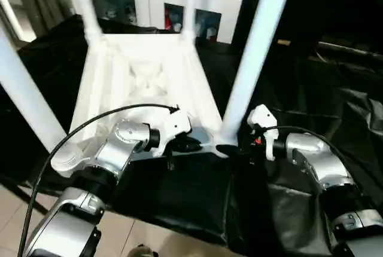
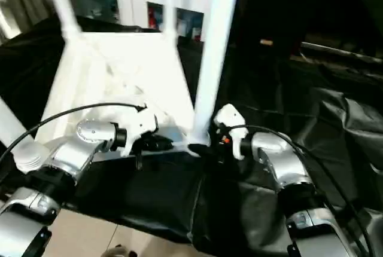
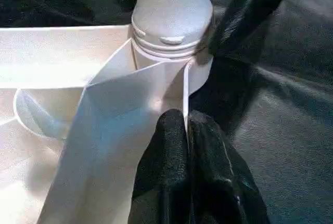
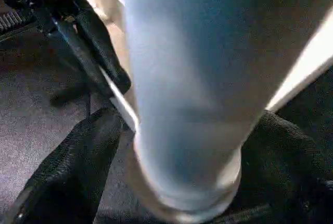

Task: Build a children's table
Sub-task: Rotate leg to tighten

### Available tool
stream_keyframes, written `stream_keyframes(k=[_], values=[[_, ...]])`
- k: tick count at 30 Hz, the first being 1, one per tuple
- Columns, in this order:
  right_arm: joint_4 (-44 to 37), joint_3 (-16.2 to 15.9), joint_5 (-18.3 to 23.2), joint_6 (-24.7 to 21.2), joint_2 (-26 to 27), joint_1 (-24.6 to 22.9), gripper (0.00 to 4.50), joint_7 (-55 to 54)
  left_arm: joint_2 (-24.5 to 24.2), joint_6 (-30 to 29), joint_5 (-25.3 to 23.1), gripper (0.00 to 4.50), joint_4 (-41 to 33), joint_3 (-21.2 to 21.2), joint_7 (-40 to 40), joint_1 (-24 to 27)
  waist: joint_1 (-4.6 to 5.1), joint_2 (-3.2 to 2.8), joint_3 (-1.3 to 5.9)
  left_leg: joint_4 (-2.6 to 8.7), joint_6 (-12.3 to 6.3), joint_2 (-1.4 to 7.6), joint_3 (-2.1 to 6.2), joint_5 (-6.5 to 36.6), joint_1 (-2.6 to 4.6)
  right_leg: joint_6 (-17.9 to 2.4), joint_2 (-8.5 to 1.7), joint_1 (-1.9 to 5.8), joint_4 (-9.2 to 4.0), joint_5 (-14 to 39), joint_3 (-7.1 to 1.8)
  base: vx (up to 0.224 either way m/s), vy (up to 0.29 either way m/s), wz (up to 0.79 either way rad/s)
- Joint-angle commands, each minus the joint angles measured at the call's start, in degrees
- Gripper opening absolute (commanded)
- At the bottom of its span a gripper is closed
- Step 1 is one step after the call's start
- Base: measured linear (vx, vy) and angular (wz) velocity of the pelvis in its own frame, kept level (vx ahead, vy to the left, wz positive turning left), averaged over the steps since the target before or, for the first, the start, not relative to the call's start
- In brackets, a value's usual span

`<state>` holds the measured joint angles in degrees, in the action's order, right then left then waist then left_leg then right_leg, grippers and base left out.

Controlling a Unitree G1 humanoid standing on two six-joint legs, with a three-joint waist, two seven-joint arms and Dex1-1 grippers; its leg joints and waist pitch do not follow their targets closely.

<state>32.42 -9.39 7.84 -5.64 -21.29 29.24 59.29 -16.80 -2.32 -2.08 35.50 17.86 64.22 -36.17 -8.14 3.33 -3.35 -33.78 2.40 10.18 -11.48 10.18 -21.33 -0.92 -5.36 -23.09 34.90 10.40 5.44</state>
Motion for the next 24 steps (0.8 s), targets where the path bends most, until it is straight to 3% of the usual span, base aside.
stream_keyframes(k=[1, 3, 15, 19, 21, 22, 23, 24], values=[[-0.3, 0.2, 0.2, -0.1, -0.2, 0.6, 3.98, 0.6, 1.1, 0.1, 2.1, 0.00, -2.6, 0.3, 1.6, 0.3, 0.36, 0.30, 3.65, 4.29, -1.40, 4.08, 1.68, 12.1, 1.12, -11.9, -4.92, 2.59, -4.07, 12.7, -3.67, 0.000, 0.000, 0.00], [-0.4, 0.4, 0.7, -0.6, 0.1, 0.6, 3.98, 1.0, 1.0, -0.6, 2.0, 0.00, -3.5, 0.3, 1.8, 0.6, 0.43, 0.32, 3.65, 4.30, -1.36, 4.00, 1.67, 12.3, 1.09, -11.7, -4.81, 2.61, -4.10, 12.7, -3.64, 0.000, 0.000, 0.00], [1.3, 0.1, 0.1, -0.4, 0.9, 0.5, 2.86, 0.3, 0.6, -1.6, 1.6, 0.00, -4.1, 0.1, 1.4, 0.8, 0.38, 0.31, 3.77, 4.18, -1.35, 3.92, 1.67, 11.4, 1.08, -11.8, -4.73, 2.71, -3.94, 11.6, -3.61, 0.000, 0.000, 0.00], [2.0, 0.8, 0.3, -0.4, 1.9, 0.5, 2.72, -1.6, 0.6, -1.7, 1.5, 0.00, -3.7, 0.0, 1.1, 0.7, 0.40, 0.21, 3.78, 4.18, -1.31, 3.91, 1.69, 11.5, 1.08, -11.8, -4.77, 2.73, -3.93, 11.7, -3.59, 0.000, 0.000, 0.00], [4.6, 2.1, -0.5, -0.4, 3.4, 1.1, 2.66, -6.9, 1.5, -2.1, 0.7, 0.00, -2.0, -0.6, -2.1, 0.0, 0.53, 0.25, 3.68, 4.25, -0.87, 3.94, 1.70, 12.4, 1.13, -11.7, -4.87, 2.54, -4.10, 13.2, -3.63, 0.000, 0.000, 0.00], [7.2, 3.3, -1.2, -0.8, 5.0, 1.6, 2.65, -12.6, 3.1, -2.5, -0.5, 0.00, 0.8, -1.4, -6.9, -1.4, 0.82, 0.32, 3.53, 4.46, -0.23, 3.86, 1.85, 13.3, 0.98, -11.3, -4.86, 2.60, -4.29, 15.0, -3.58, 0.000, 0.000, 0.00], [7.2, 3.3, -1.2, -0.8, 5.0, 1.6, 2.65, -12.6, 3.1, -2.5, -0.5, 0.00, 0.8, -1.4, -6.9, -1.4, 1.15, 0.28, 3.40, 4.60, 0.73, 3.78, 1.96, 15.0, 1.16, -10.5, -4.92, 2.49, -4.71, 18.4, -3.50, 0.000, 0.000, 0.00], [9.8, 4.7, -1.5, -2.4, 7.0, 2.0, 2.64, -19.1, 5.0, -2.9, -2.0, 0.00, 4.6, -2.0, -12.7, -3.5, 1.43, 0.48, 3.43, 4.53, 1.04, 3.70, 1.97, 15.5, 1.18, -10.0, -4.87, 2.46, -4.87, 19.7, -3.49, 0.000, 0.000, 0.00]])
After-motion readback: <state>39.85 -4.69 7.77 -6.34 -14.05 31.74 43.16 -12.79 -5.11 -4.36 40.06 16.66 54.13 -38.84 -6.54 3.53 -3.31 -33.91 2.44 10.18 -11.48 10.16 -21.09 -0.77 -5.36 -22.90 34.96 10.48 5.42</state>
